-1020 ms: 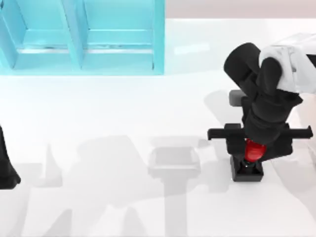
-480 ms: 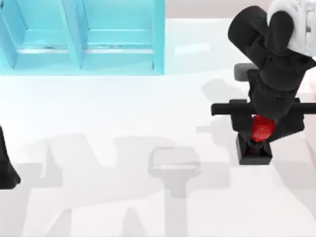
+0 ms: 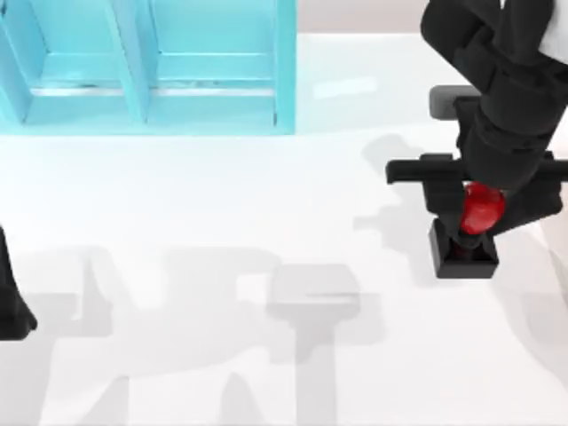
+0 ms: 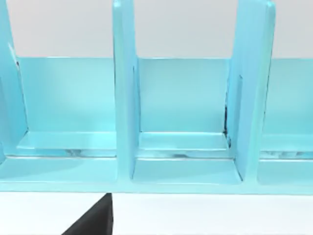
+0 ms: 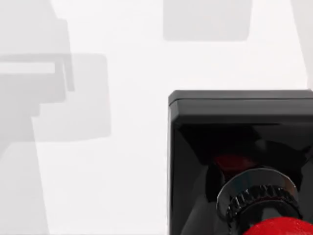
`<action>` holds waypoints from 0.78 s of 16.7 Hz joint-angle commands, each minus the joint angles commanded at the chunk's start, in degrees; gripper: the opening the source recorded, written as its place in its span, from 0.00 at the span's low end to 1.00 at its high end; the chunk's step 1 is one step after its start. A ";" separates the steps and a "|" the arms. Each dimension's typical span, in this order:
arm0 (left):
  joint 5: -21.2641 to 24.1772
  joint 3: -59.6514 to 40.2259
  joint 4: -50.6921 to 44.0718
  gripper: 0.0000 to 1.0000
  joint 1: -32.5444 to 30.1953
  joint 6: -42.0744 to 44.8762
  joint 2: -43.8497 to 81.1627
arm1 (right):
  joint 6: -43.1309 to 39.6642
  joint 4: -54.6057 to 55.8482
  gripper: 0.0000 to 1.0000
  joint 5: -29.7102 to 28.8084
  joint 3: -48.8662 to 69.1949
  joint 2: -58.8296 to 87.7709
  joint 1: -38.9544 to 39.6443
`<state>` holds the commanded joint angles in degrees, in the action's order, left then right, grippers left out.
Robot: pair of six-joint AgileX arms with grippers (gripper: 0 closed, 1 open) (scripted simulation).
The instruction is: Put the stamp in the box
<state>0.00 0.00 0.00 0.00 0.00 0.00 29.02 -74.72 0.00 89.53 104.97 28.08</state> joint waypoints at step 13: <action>0.00 0.00 0.00 1.00 0.00 0.00 0.00 | -43.23 -9.16 0.00 -0.29 10.04 2.92 -43.33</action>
<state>0.00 0.00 0.00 0.00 0.00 0.00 -14.21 -83.88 -0.29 99.57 107.89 -15.24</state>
